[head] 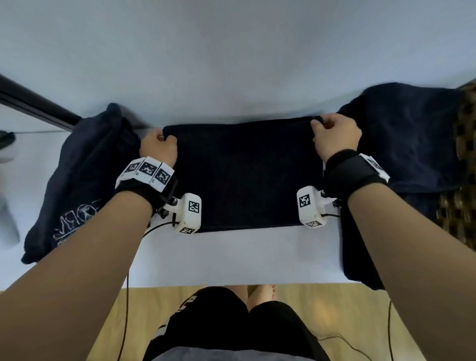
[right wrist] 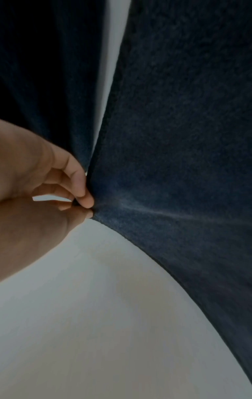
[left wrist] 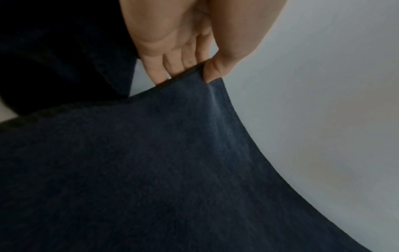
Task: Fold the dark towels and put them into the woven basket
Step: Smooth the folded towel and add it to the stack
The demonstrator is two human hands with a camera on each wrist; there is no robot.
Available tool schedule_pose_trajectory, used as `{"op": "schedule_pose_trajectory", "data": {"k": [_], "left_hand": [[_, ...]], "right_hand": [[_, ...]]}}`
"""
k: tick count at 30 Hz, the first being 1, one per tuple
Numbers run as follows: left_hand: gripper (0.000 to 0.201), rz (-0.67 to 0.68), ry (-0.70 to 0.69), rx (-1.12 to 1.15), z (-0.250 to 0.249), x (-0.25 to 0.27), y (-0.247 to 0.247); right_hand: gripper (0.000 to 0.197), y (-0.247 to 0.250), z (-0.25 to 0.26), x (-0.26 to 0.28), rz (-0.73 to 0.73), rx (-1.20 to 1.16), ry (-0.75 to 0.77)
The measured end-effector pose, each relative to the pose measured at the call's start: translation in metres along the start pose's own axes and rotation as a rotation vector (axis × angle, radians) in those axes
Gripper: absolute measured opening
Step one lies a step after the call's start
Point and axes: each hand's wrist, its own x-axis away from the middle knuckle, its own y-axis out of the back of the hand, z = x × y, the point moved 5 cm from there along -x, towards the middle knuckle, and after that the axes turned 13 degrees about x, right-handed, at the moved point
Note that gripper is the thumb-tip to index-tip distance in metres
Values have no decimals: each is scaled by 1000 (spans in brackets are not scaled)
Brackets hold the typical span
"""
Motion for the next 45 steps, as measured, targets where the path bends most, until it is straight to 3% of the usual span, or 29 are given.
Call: {"op": "schedule_pose_trajectory", "data": {"k": [6, 10, 15, 21, 24, 27, 30, 39, 45], "left_hand": [[34, 157, 160, -178, 8, -28, -22], [30, 174, 116, -156, 6, -38, -24], [10, 211, 211, -26, 7, -35, -26], [5, 250, -61, -241, -4, -25, -36], [6, 254, -87, -250, -5, -16, -38], [9, 292, 16, -169, -8, -6, -32], [15, 243, 36, -40, -15, 6, -15], [11, 121, -130, 109, -34, 91, 63], [17, 127, -265, 284, -75, 153, 129]], "right_hand": [[21, -18, 4, -10, 35, 145, 11], [23, -27, 9, -11, 62, 177, -23], [21, -33, 12, -8, 58, 194, -19], [22, -34, 15, -7, 76, 266, -27], [19, -28, 19, 1, 57, 257, 5], [17, -8, 20, 14, -1, 219, 23], [15, 17, 18, 32, -31, 168, 42], [5, 109, 10, 117, -152, 47, 188], [14, 194, 24, 179, -322, -51, 287]]}}
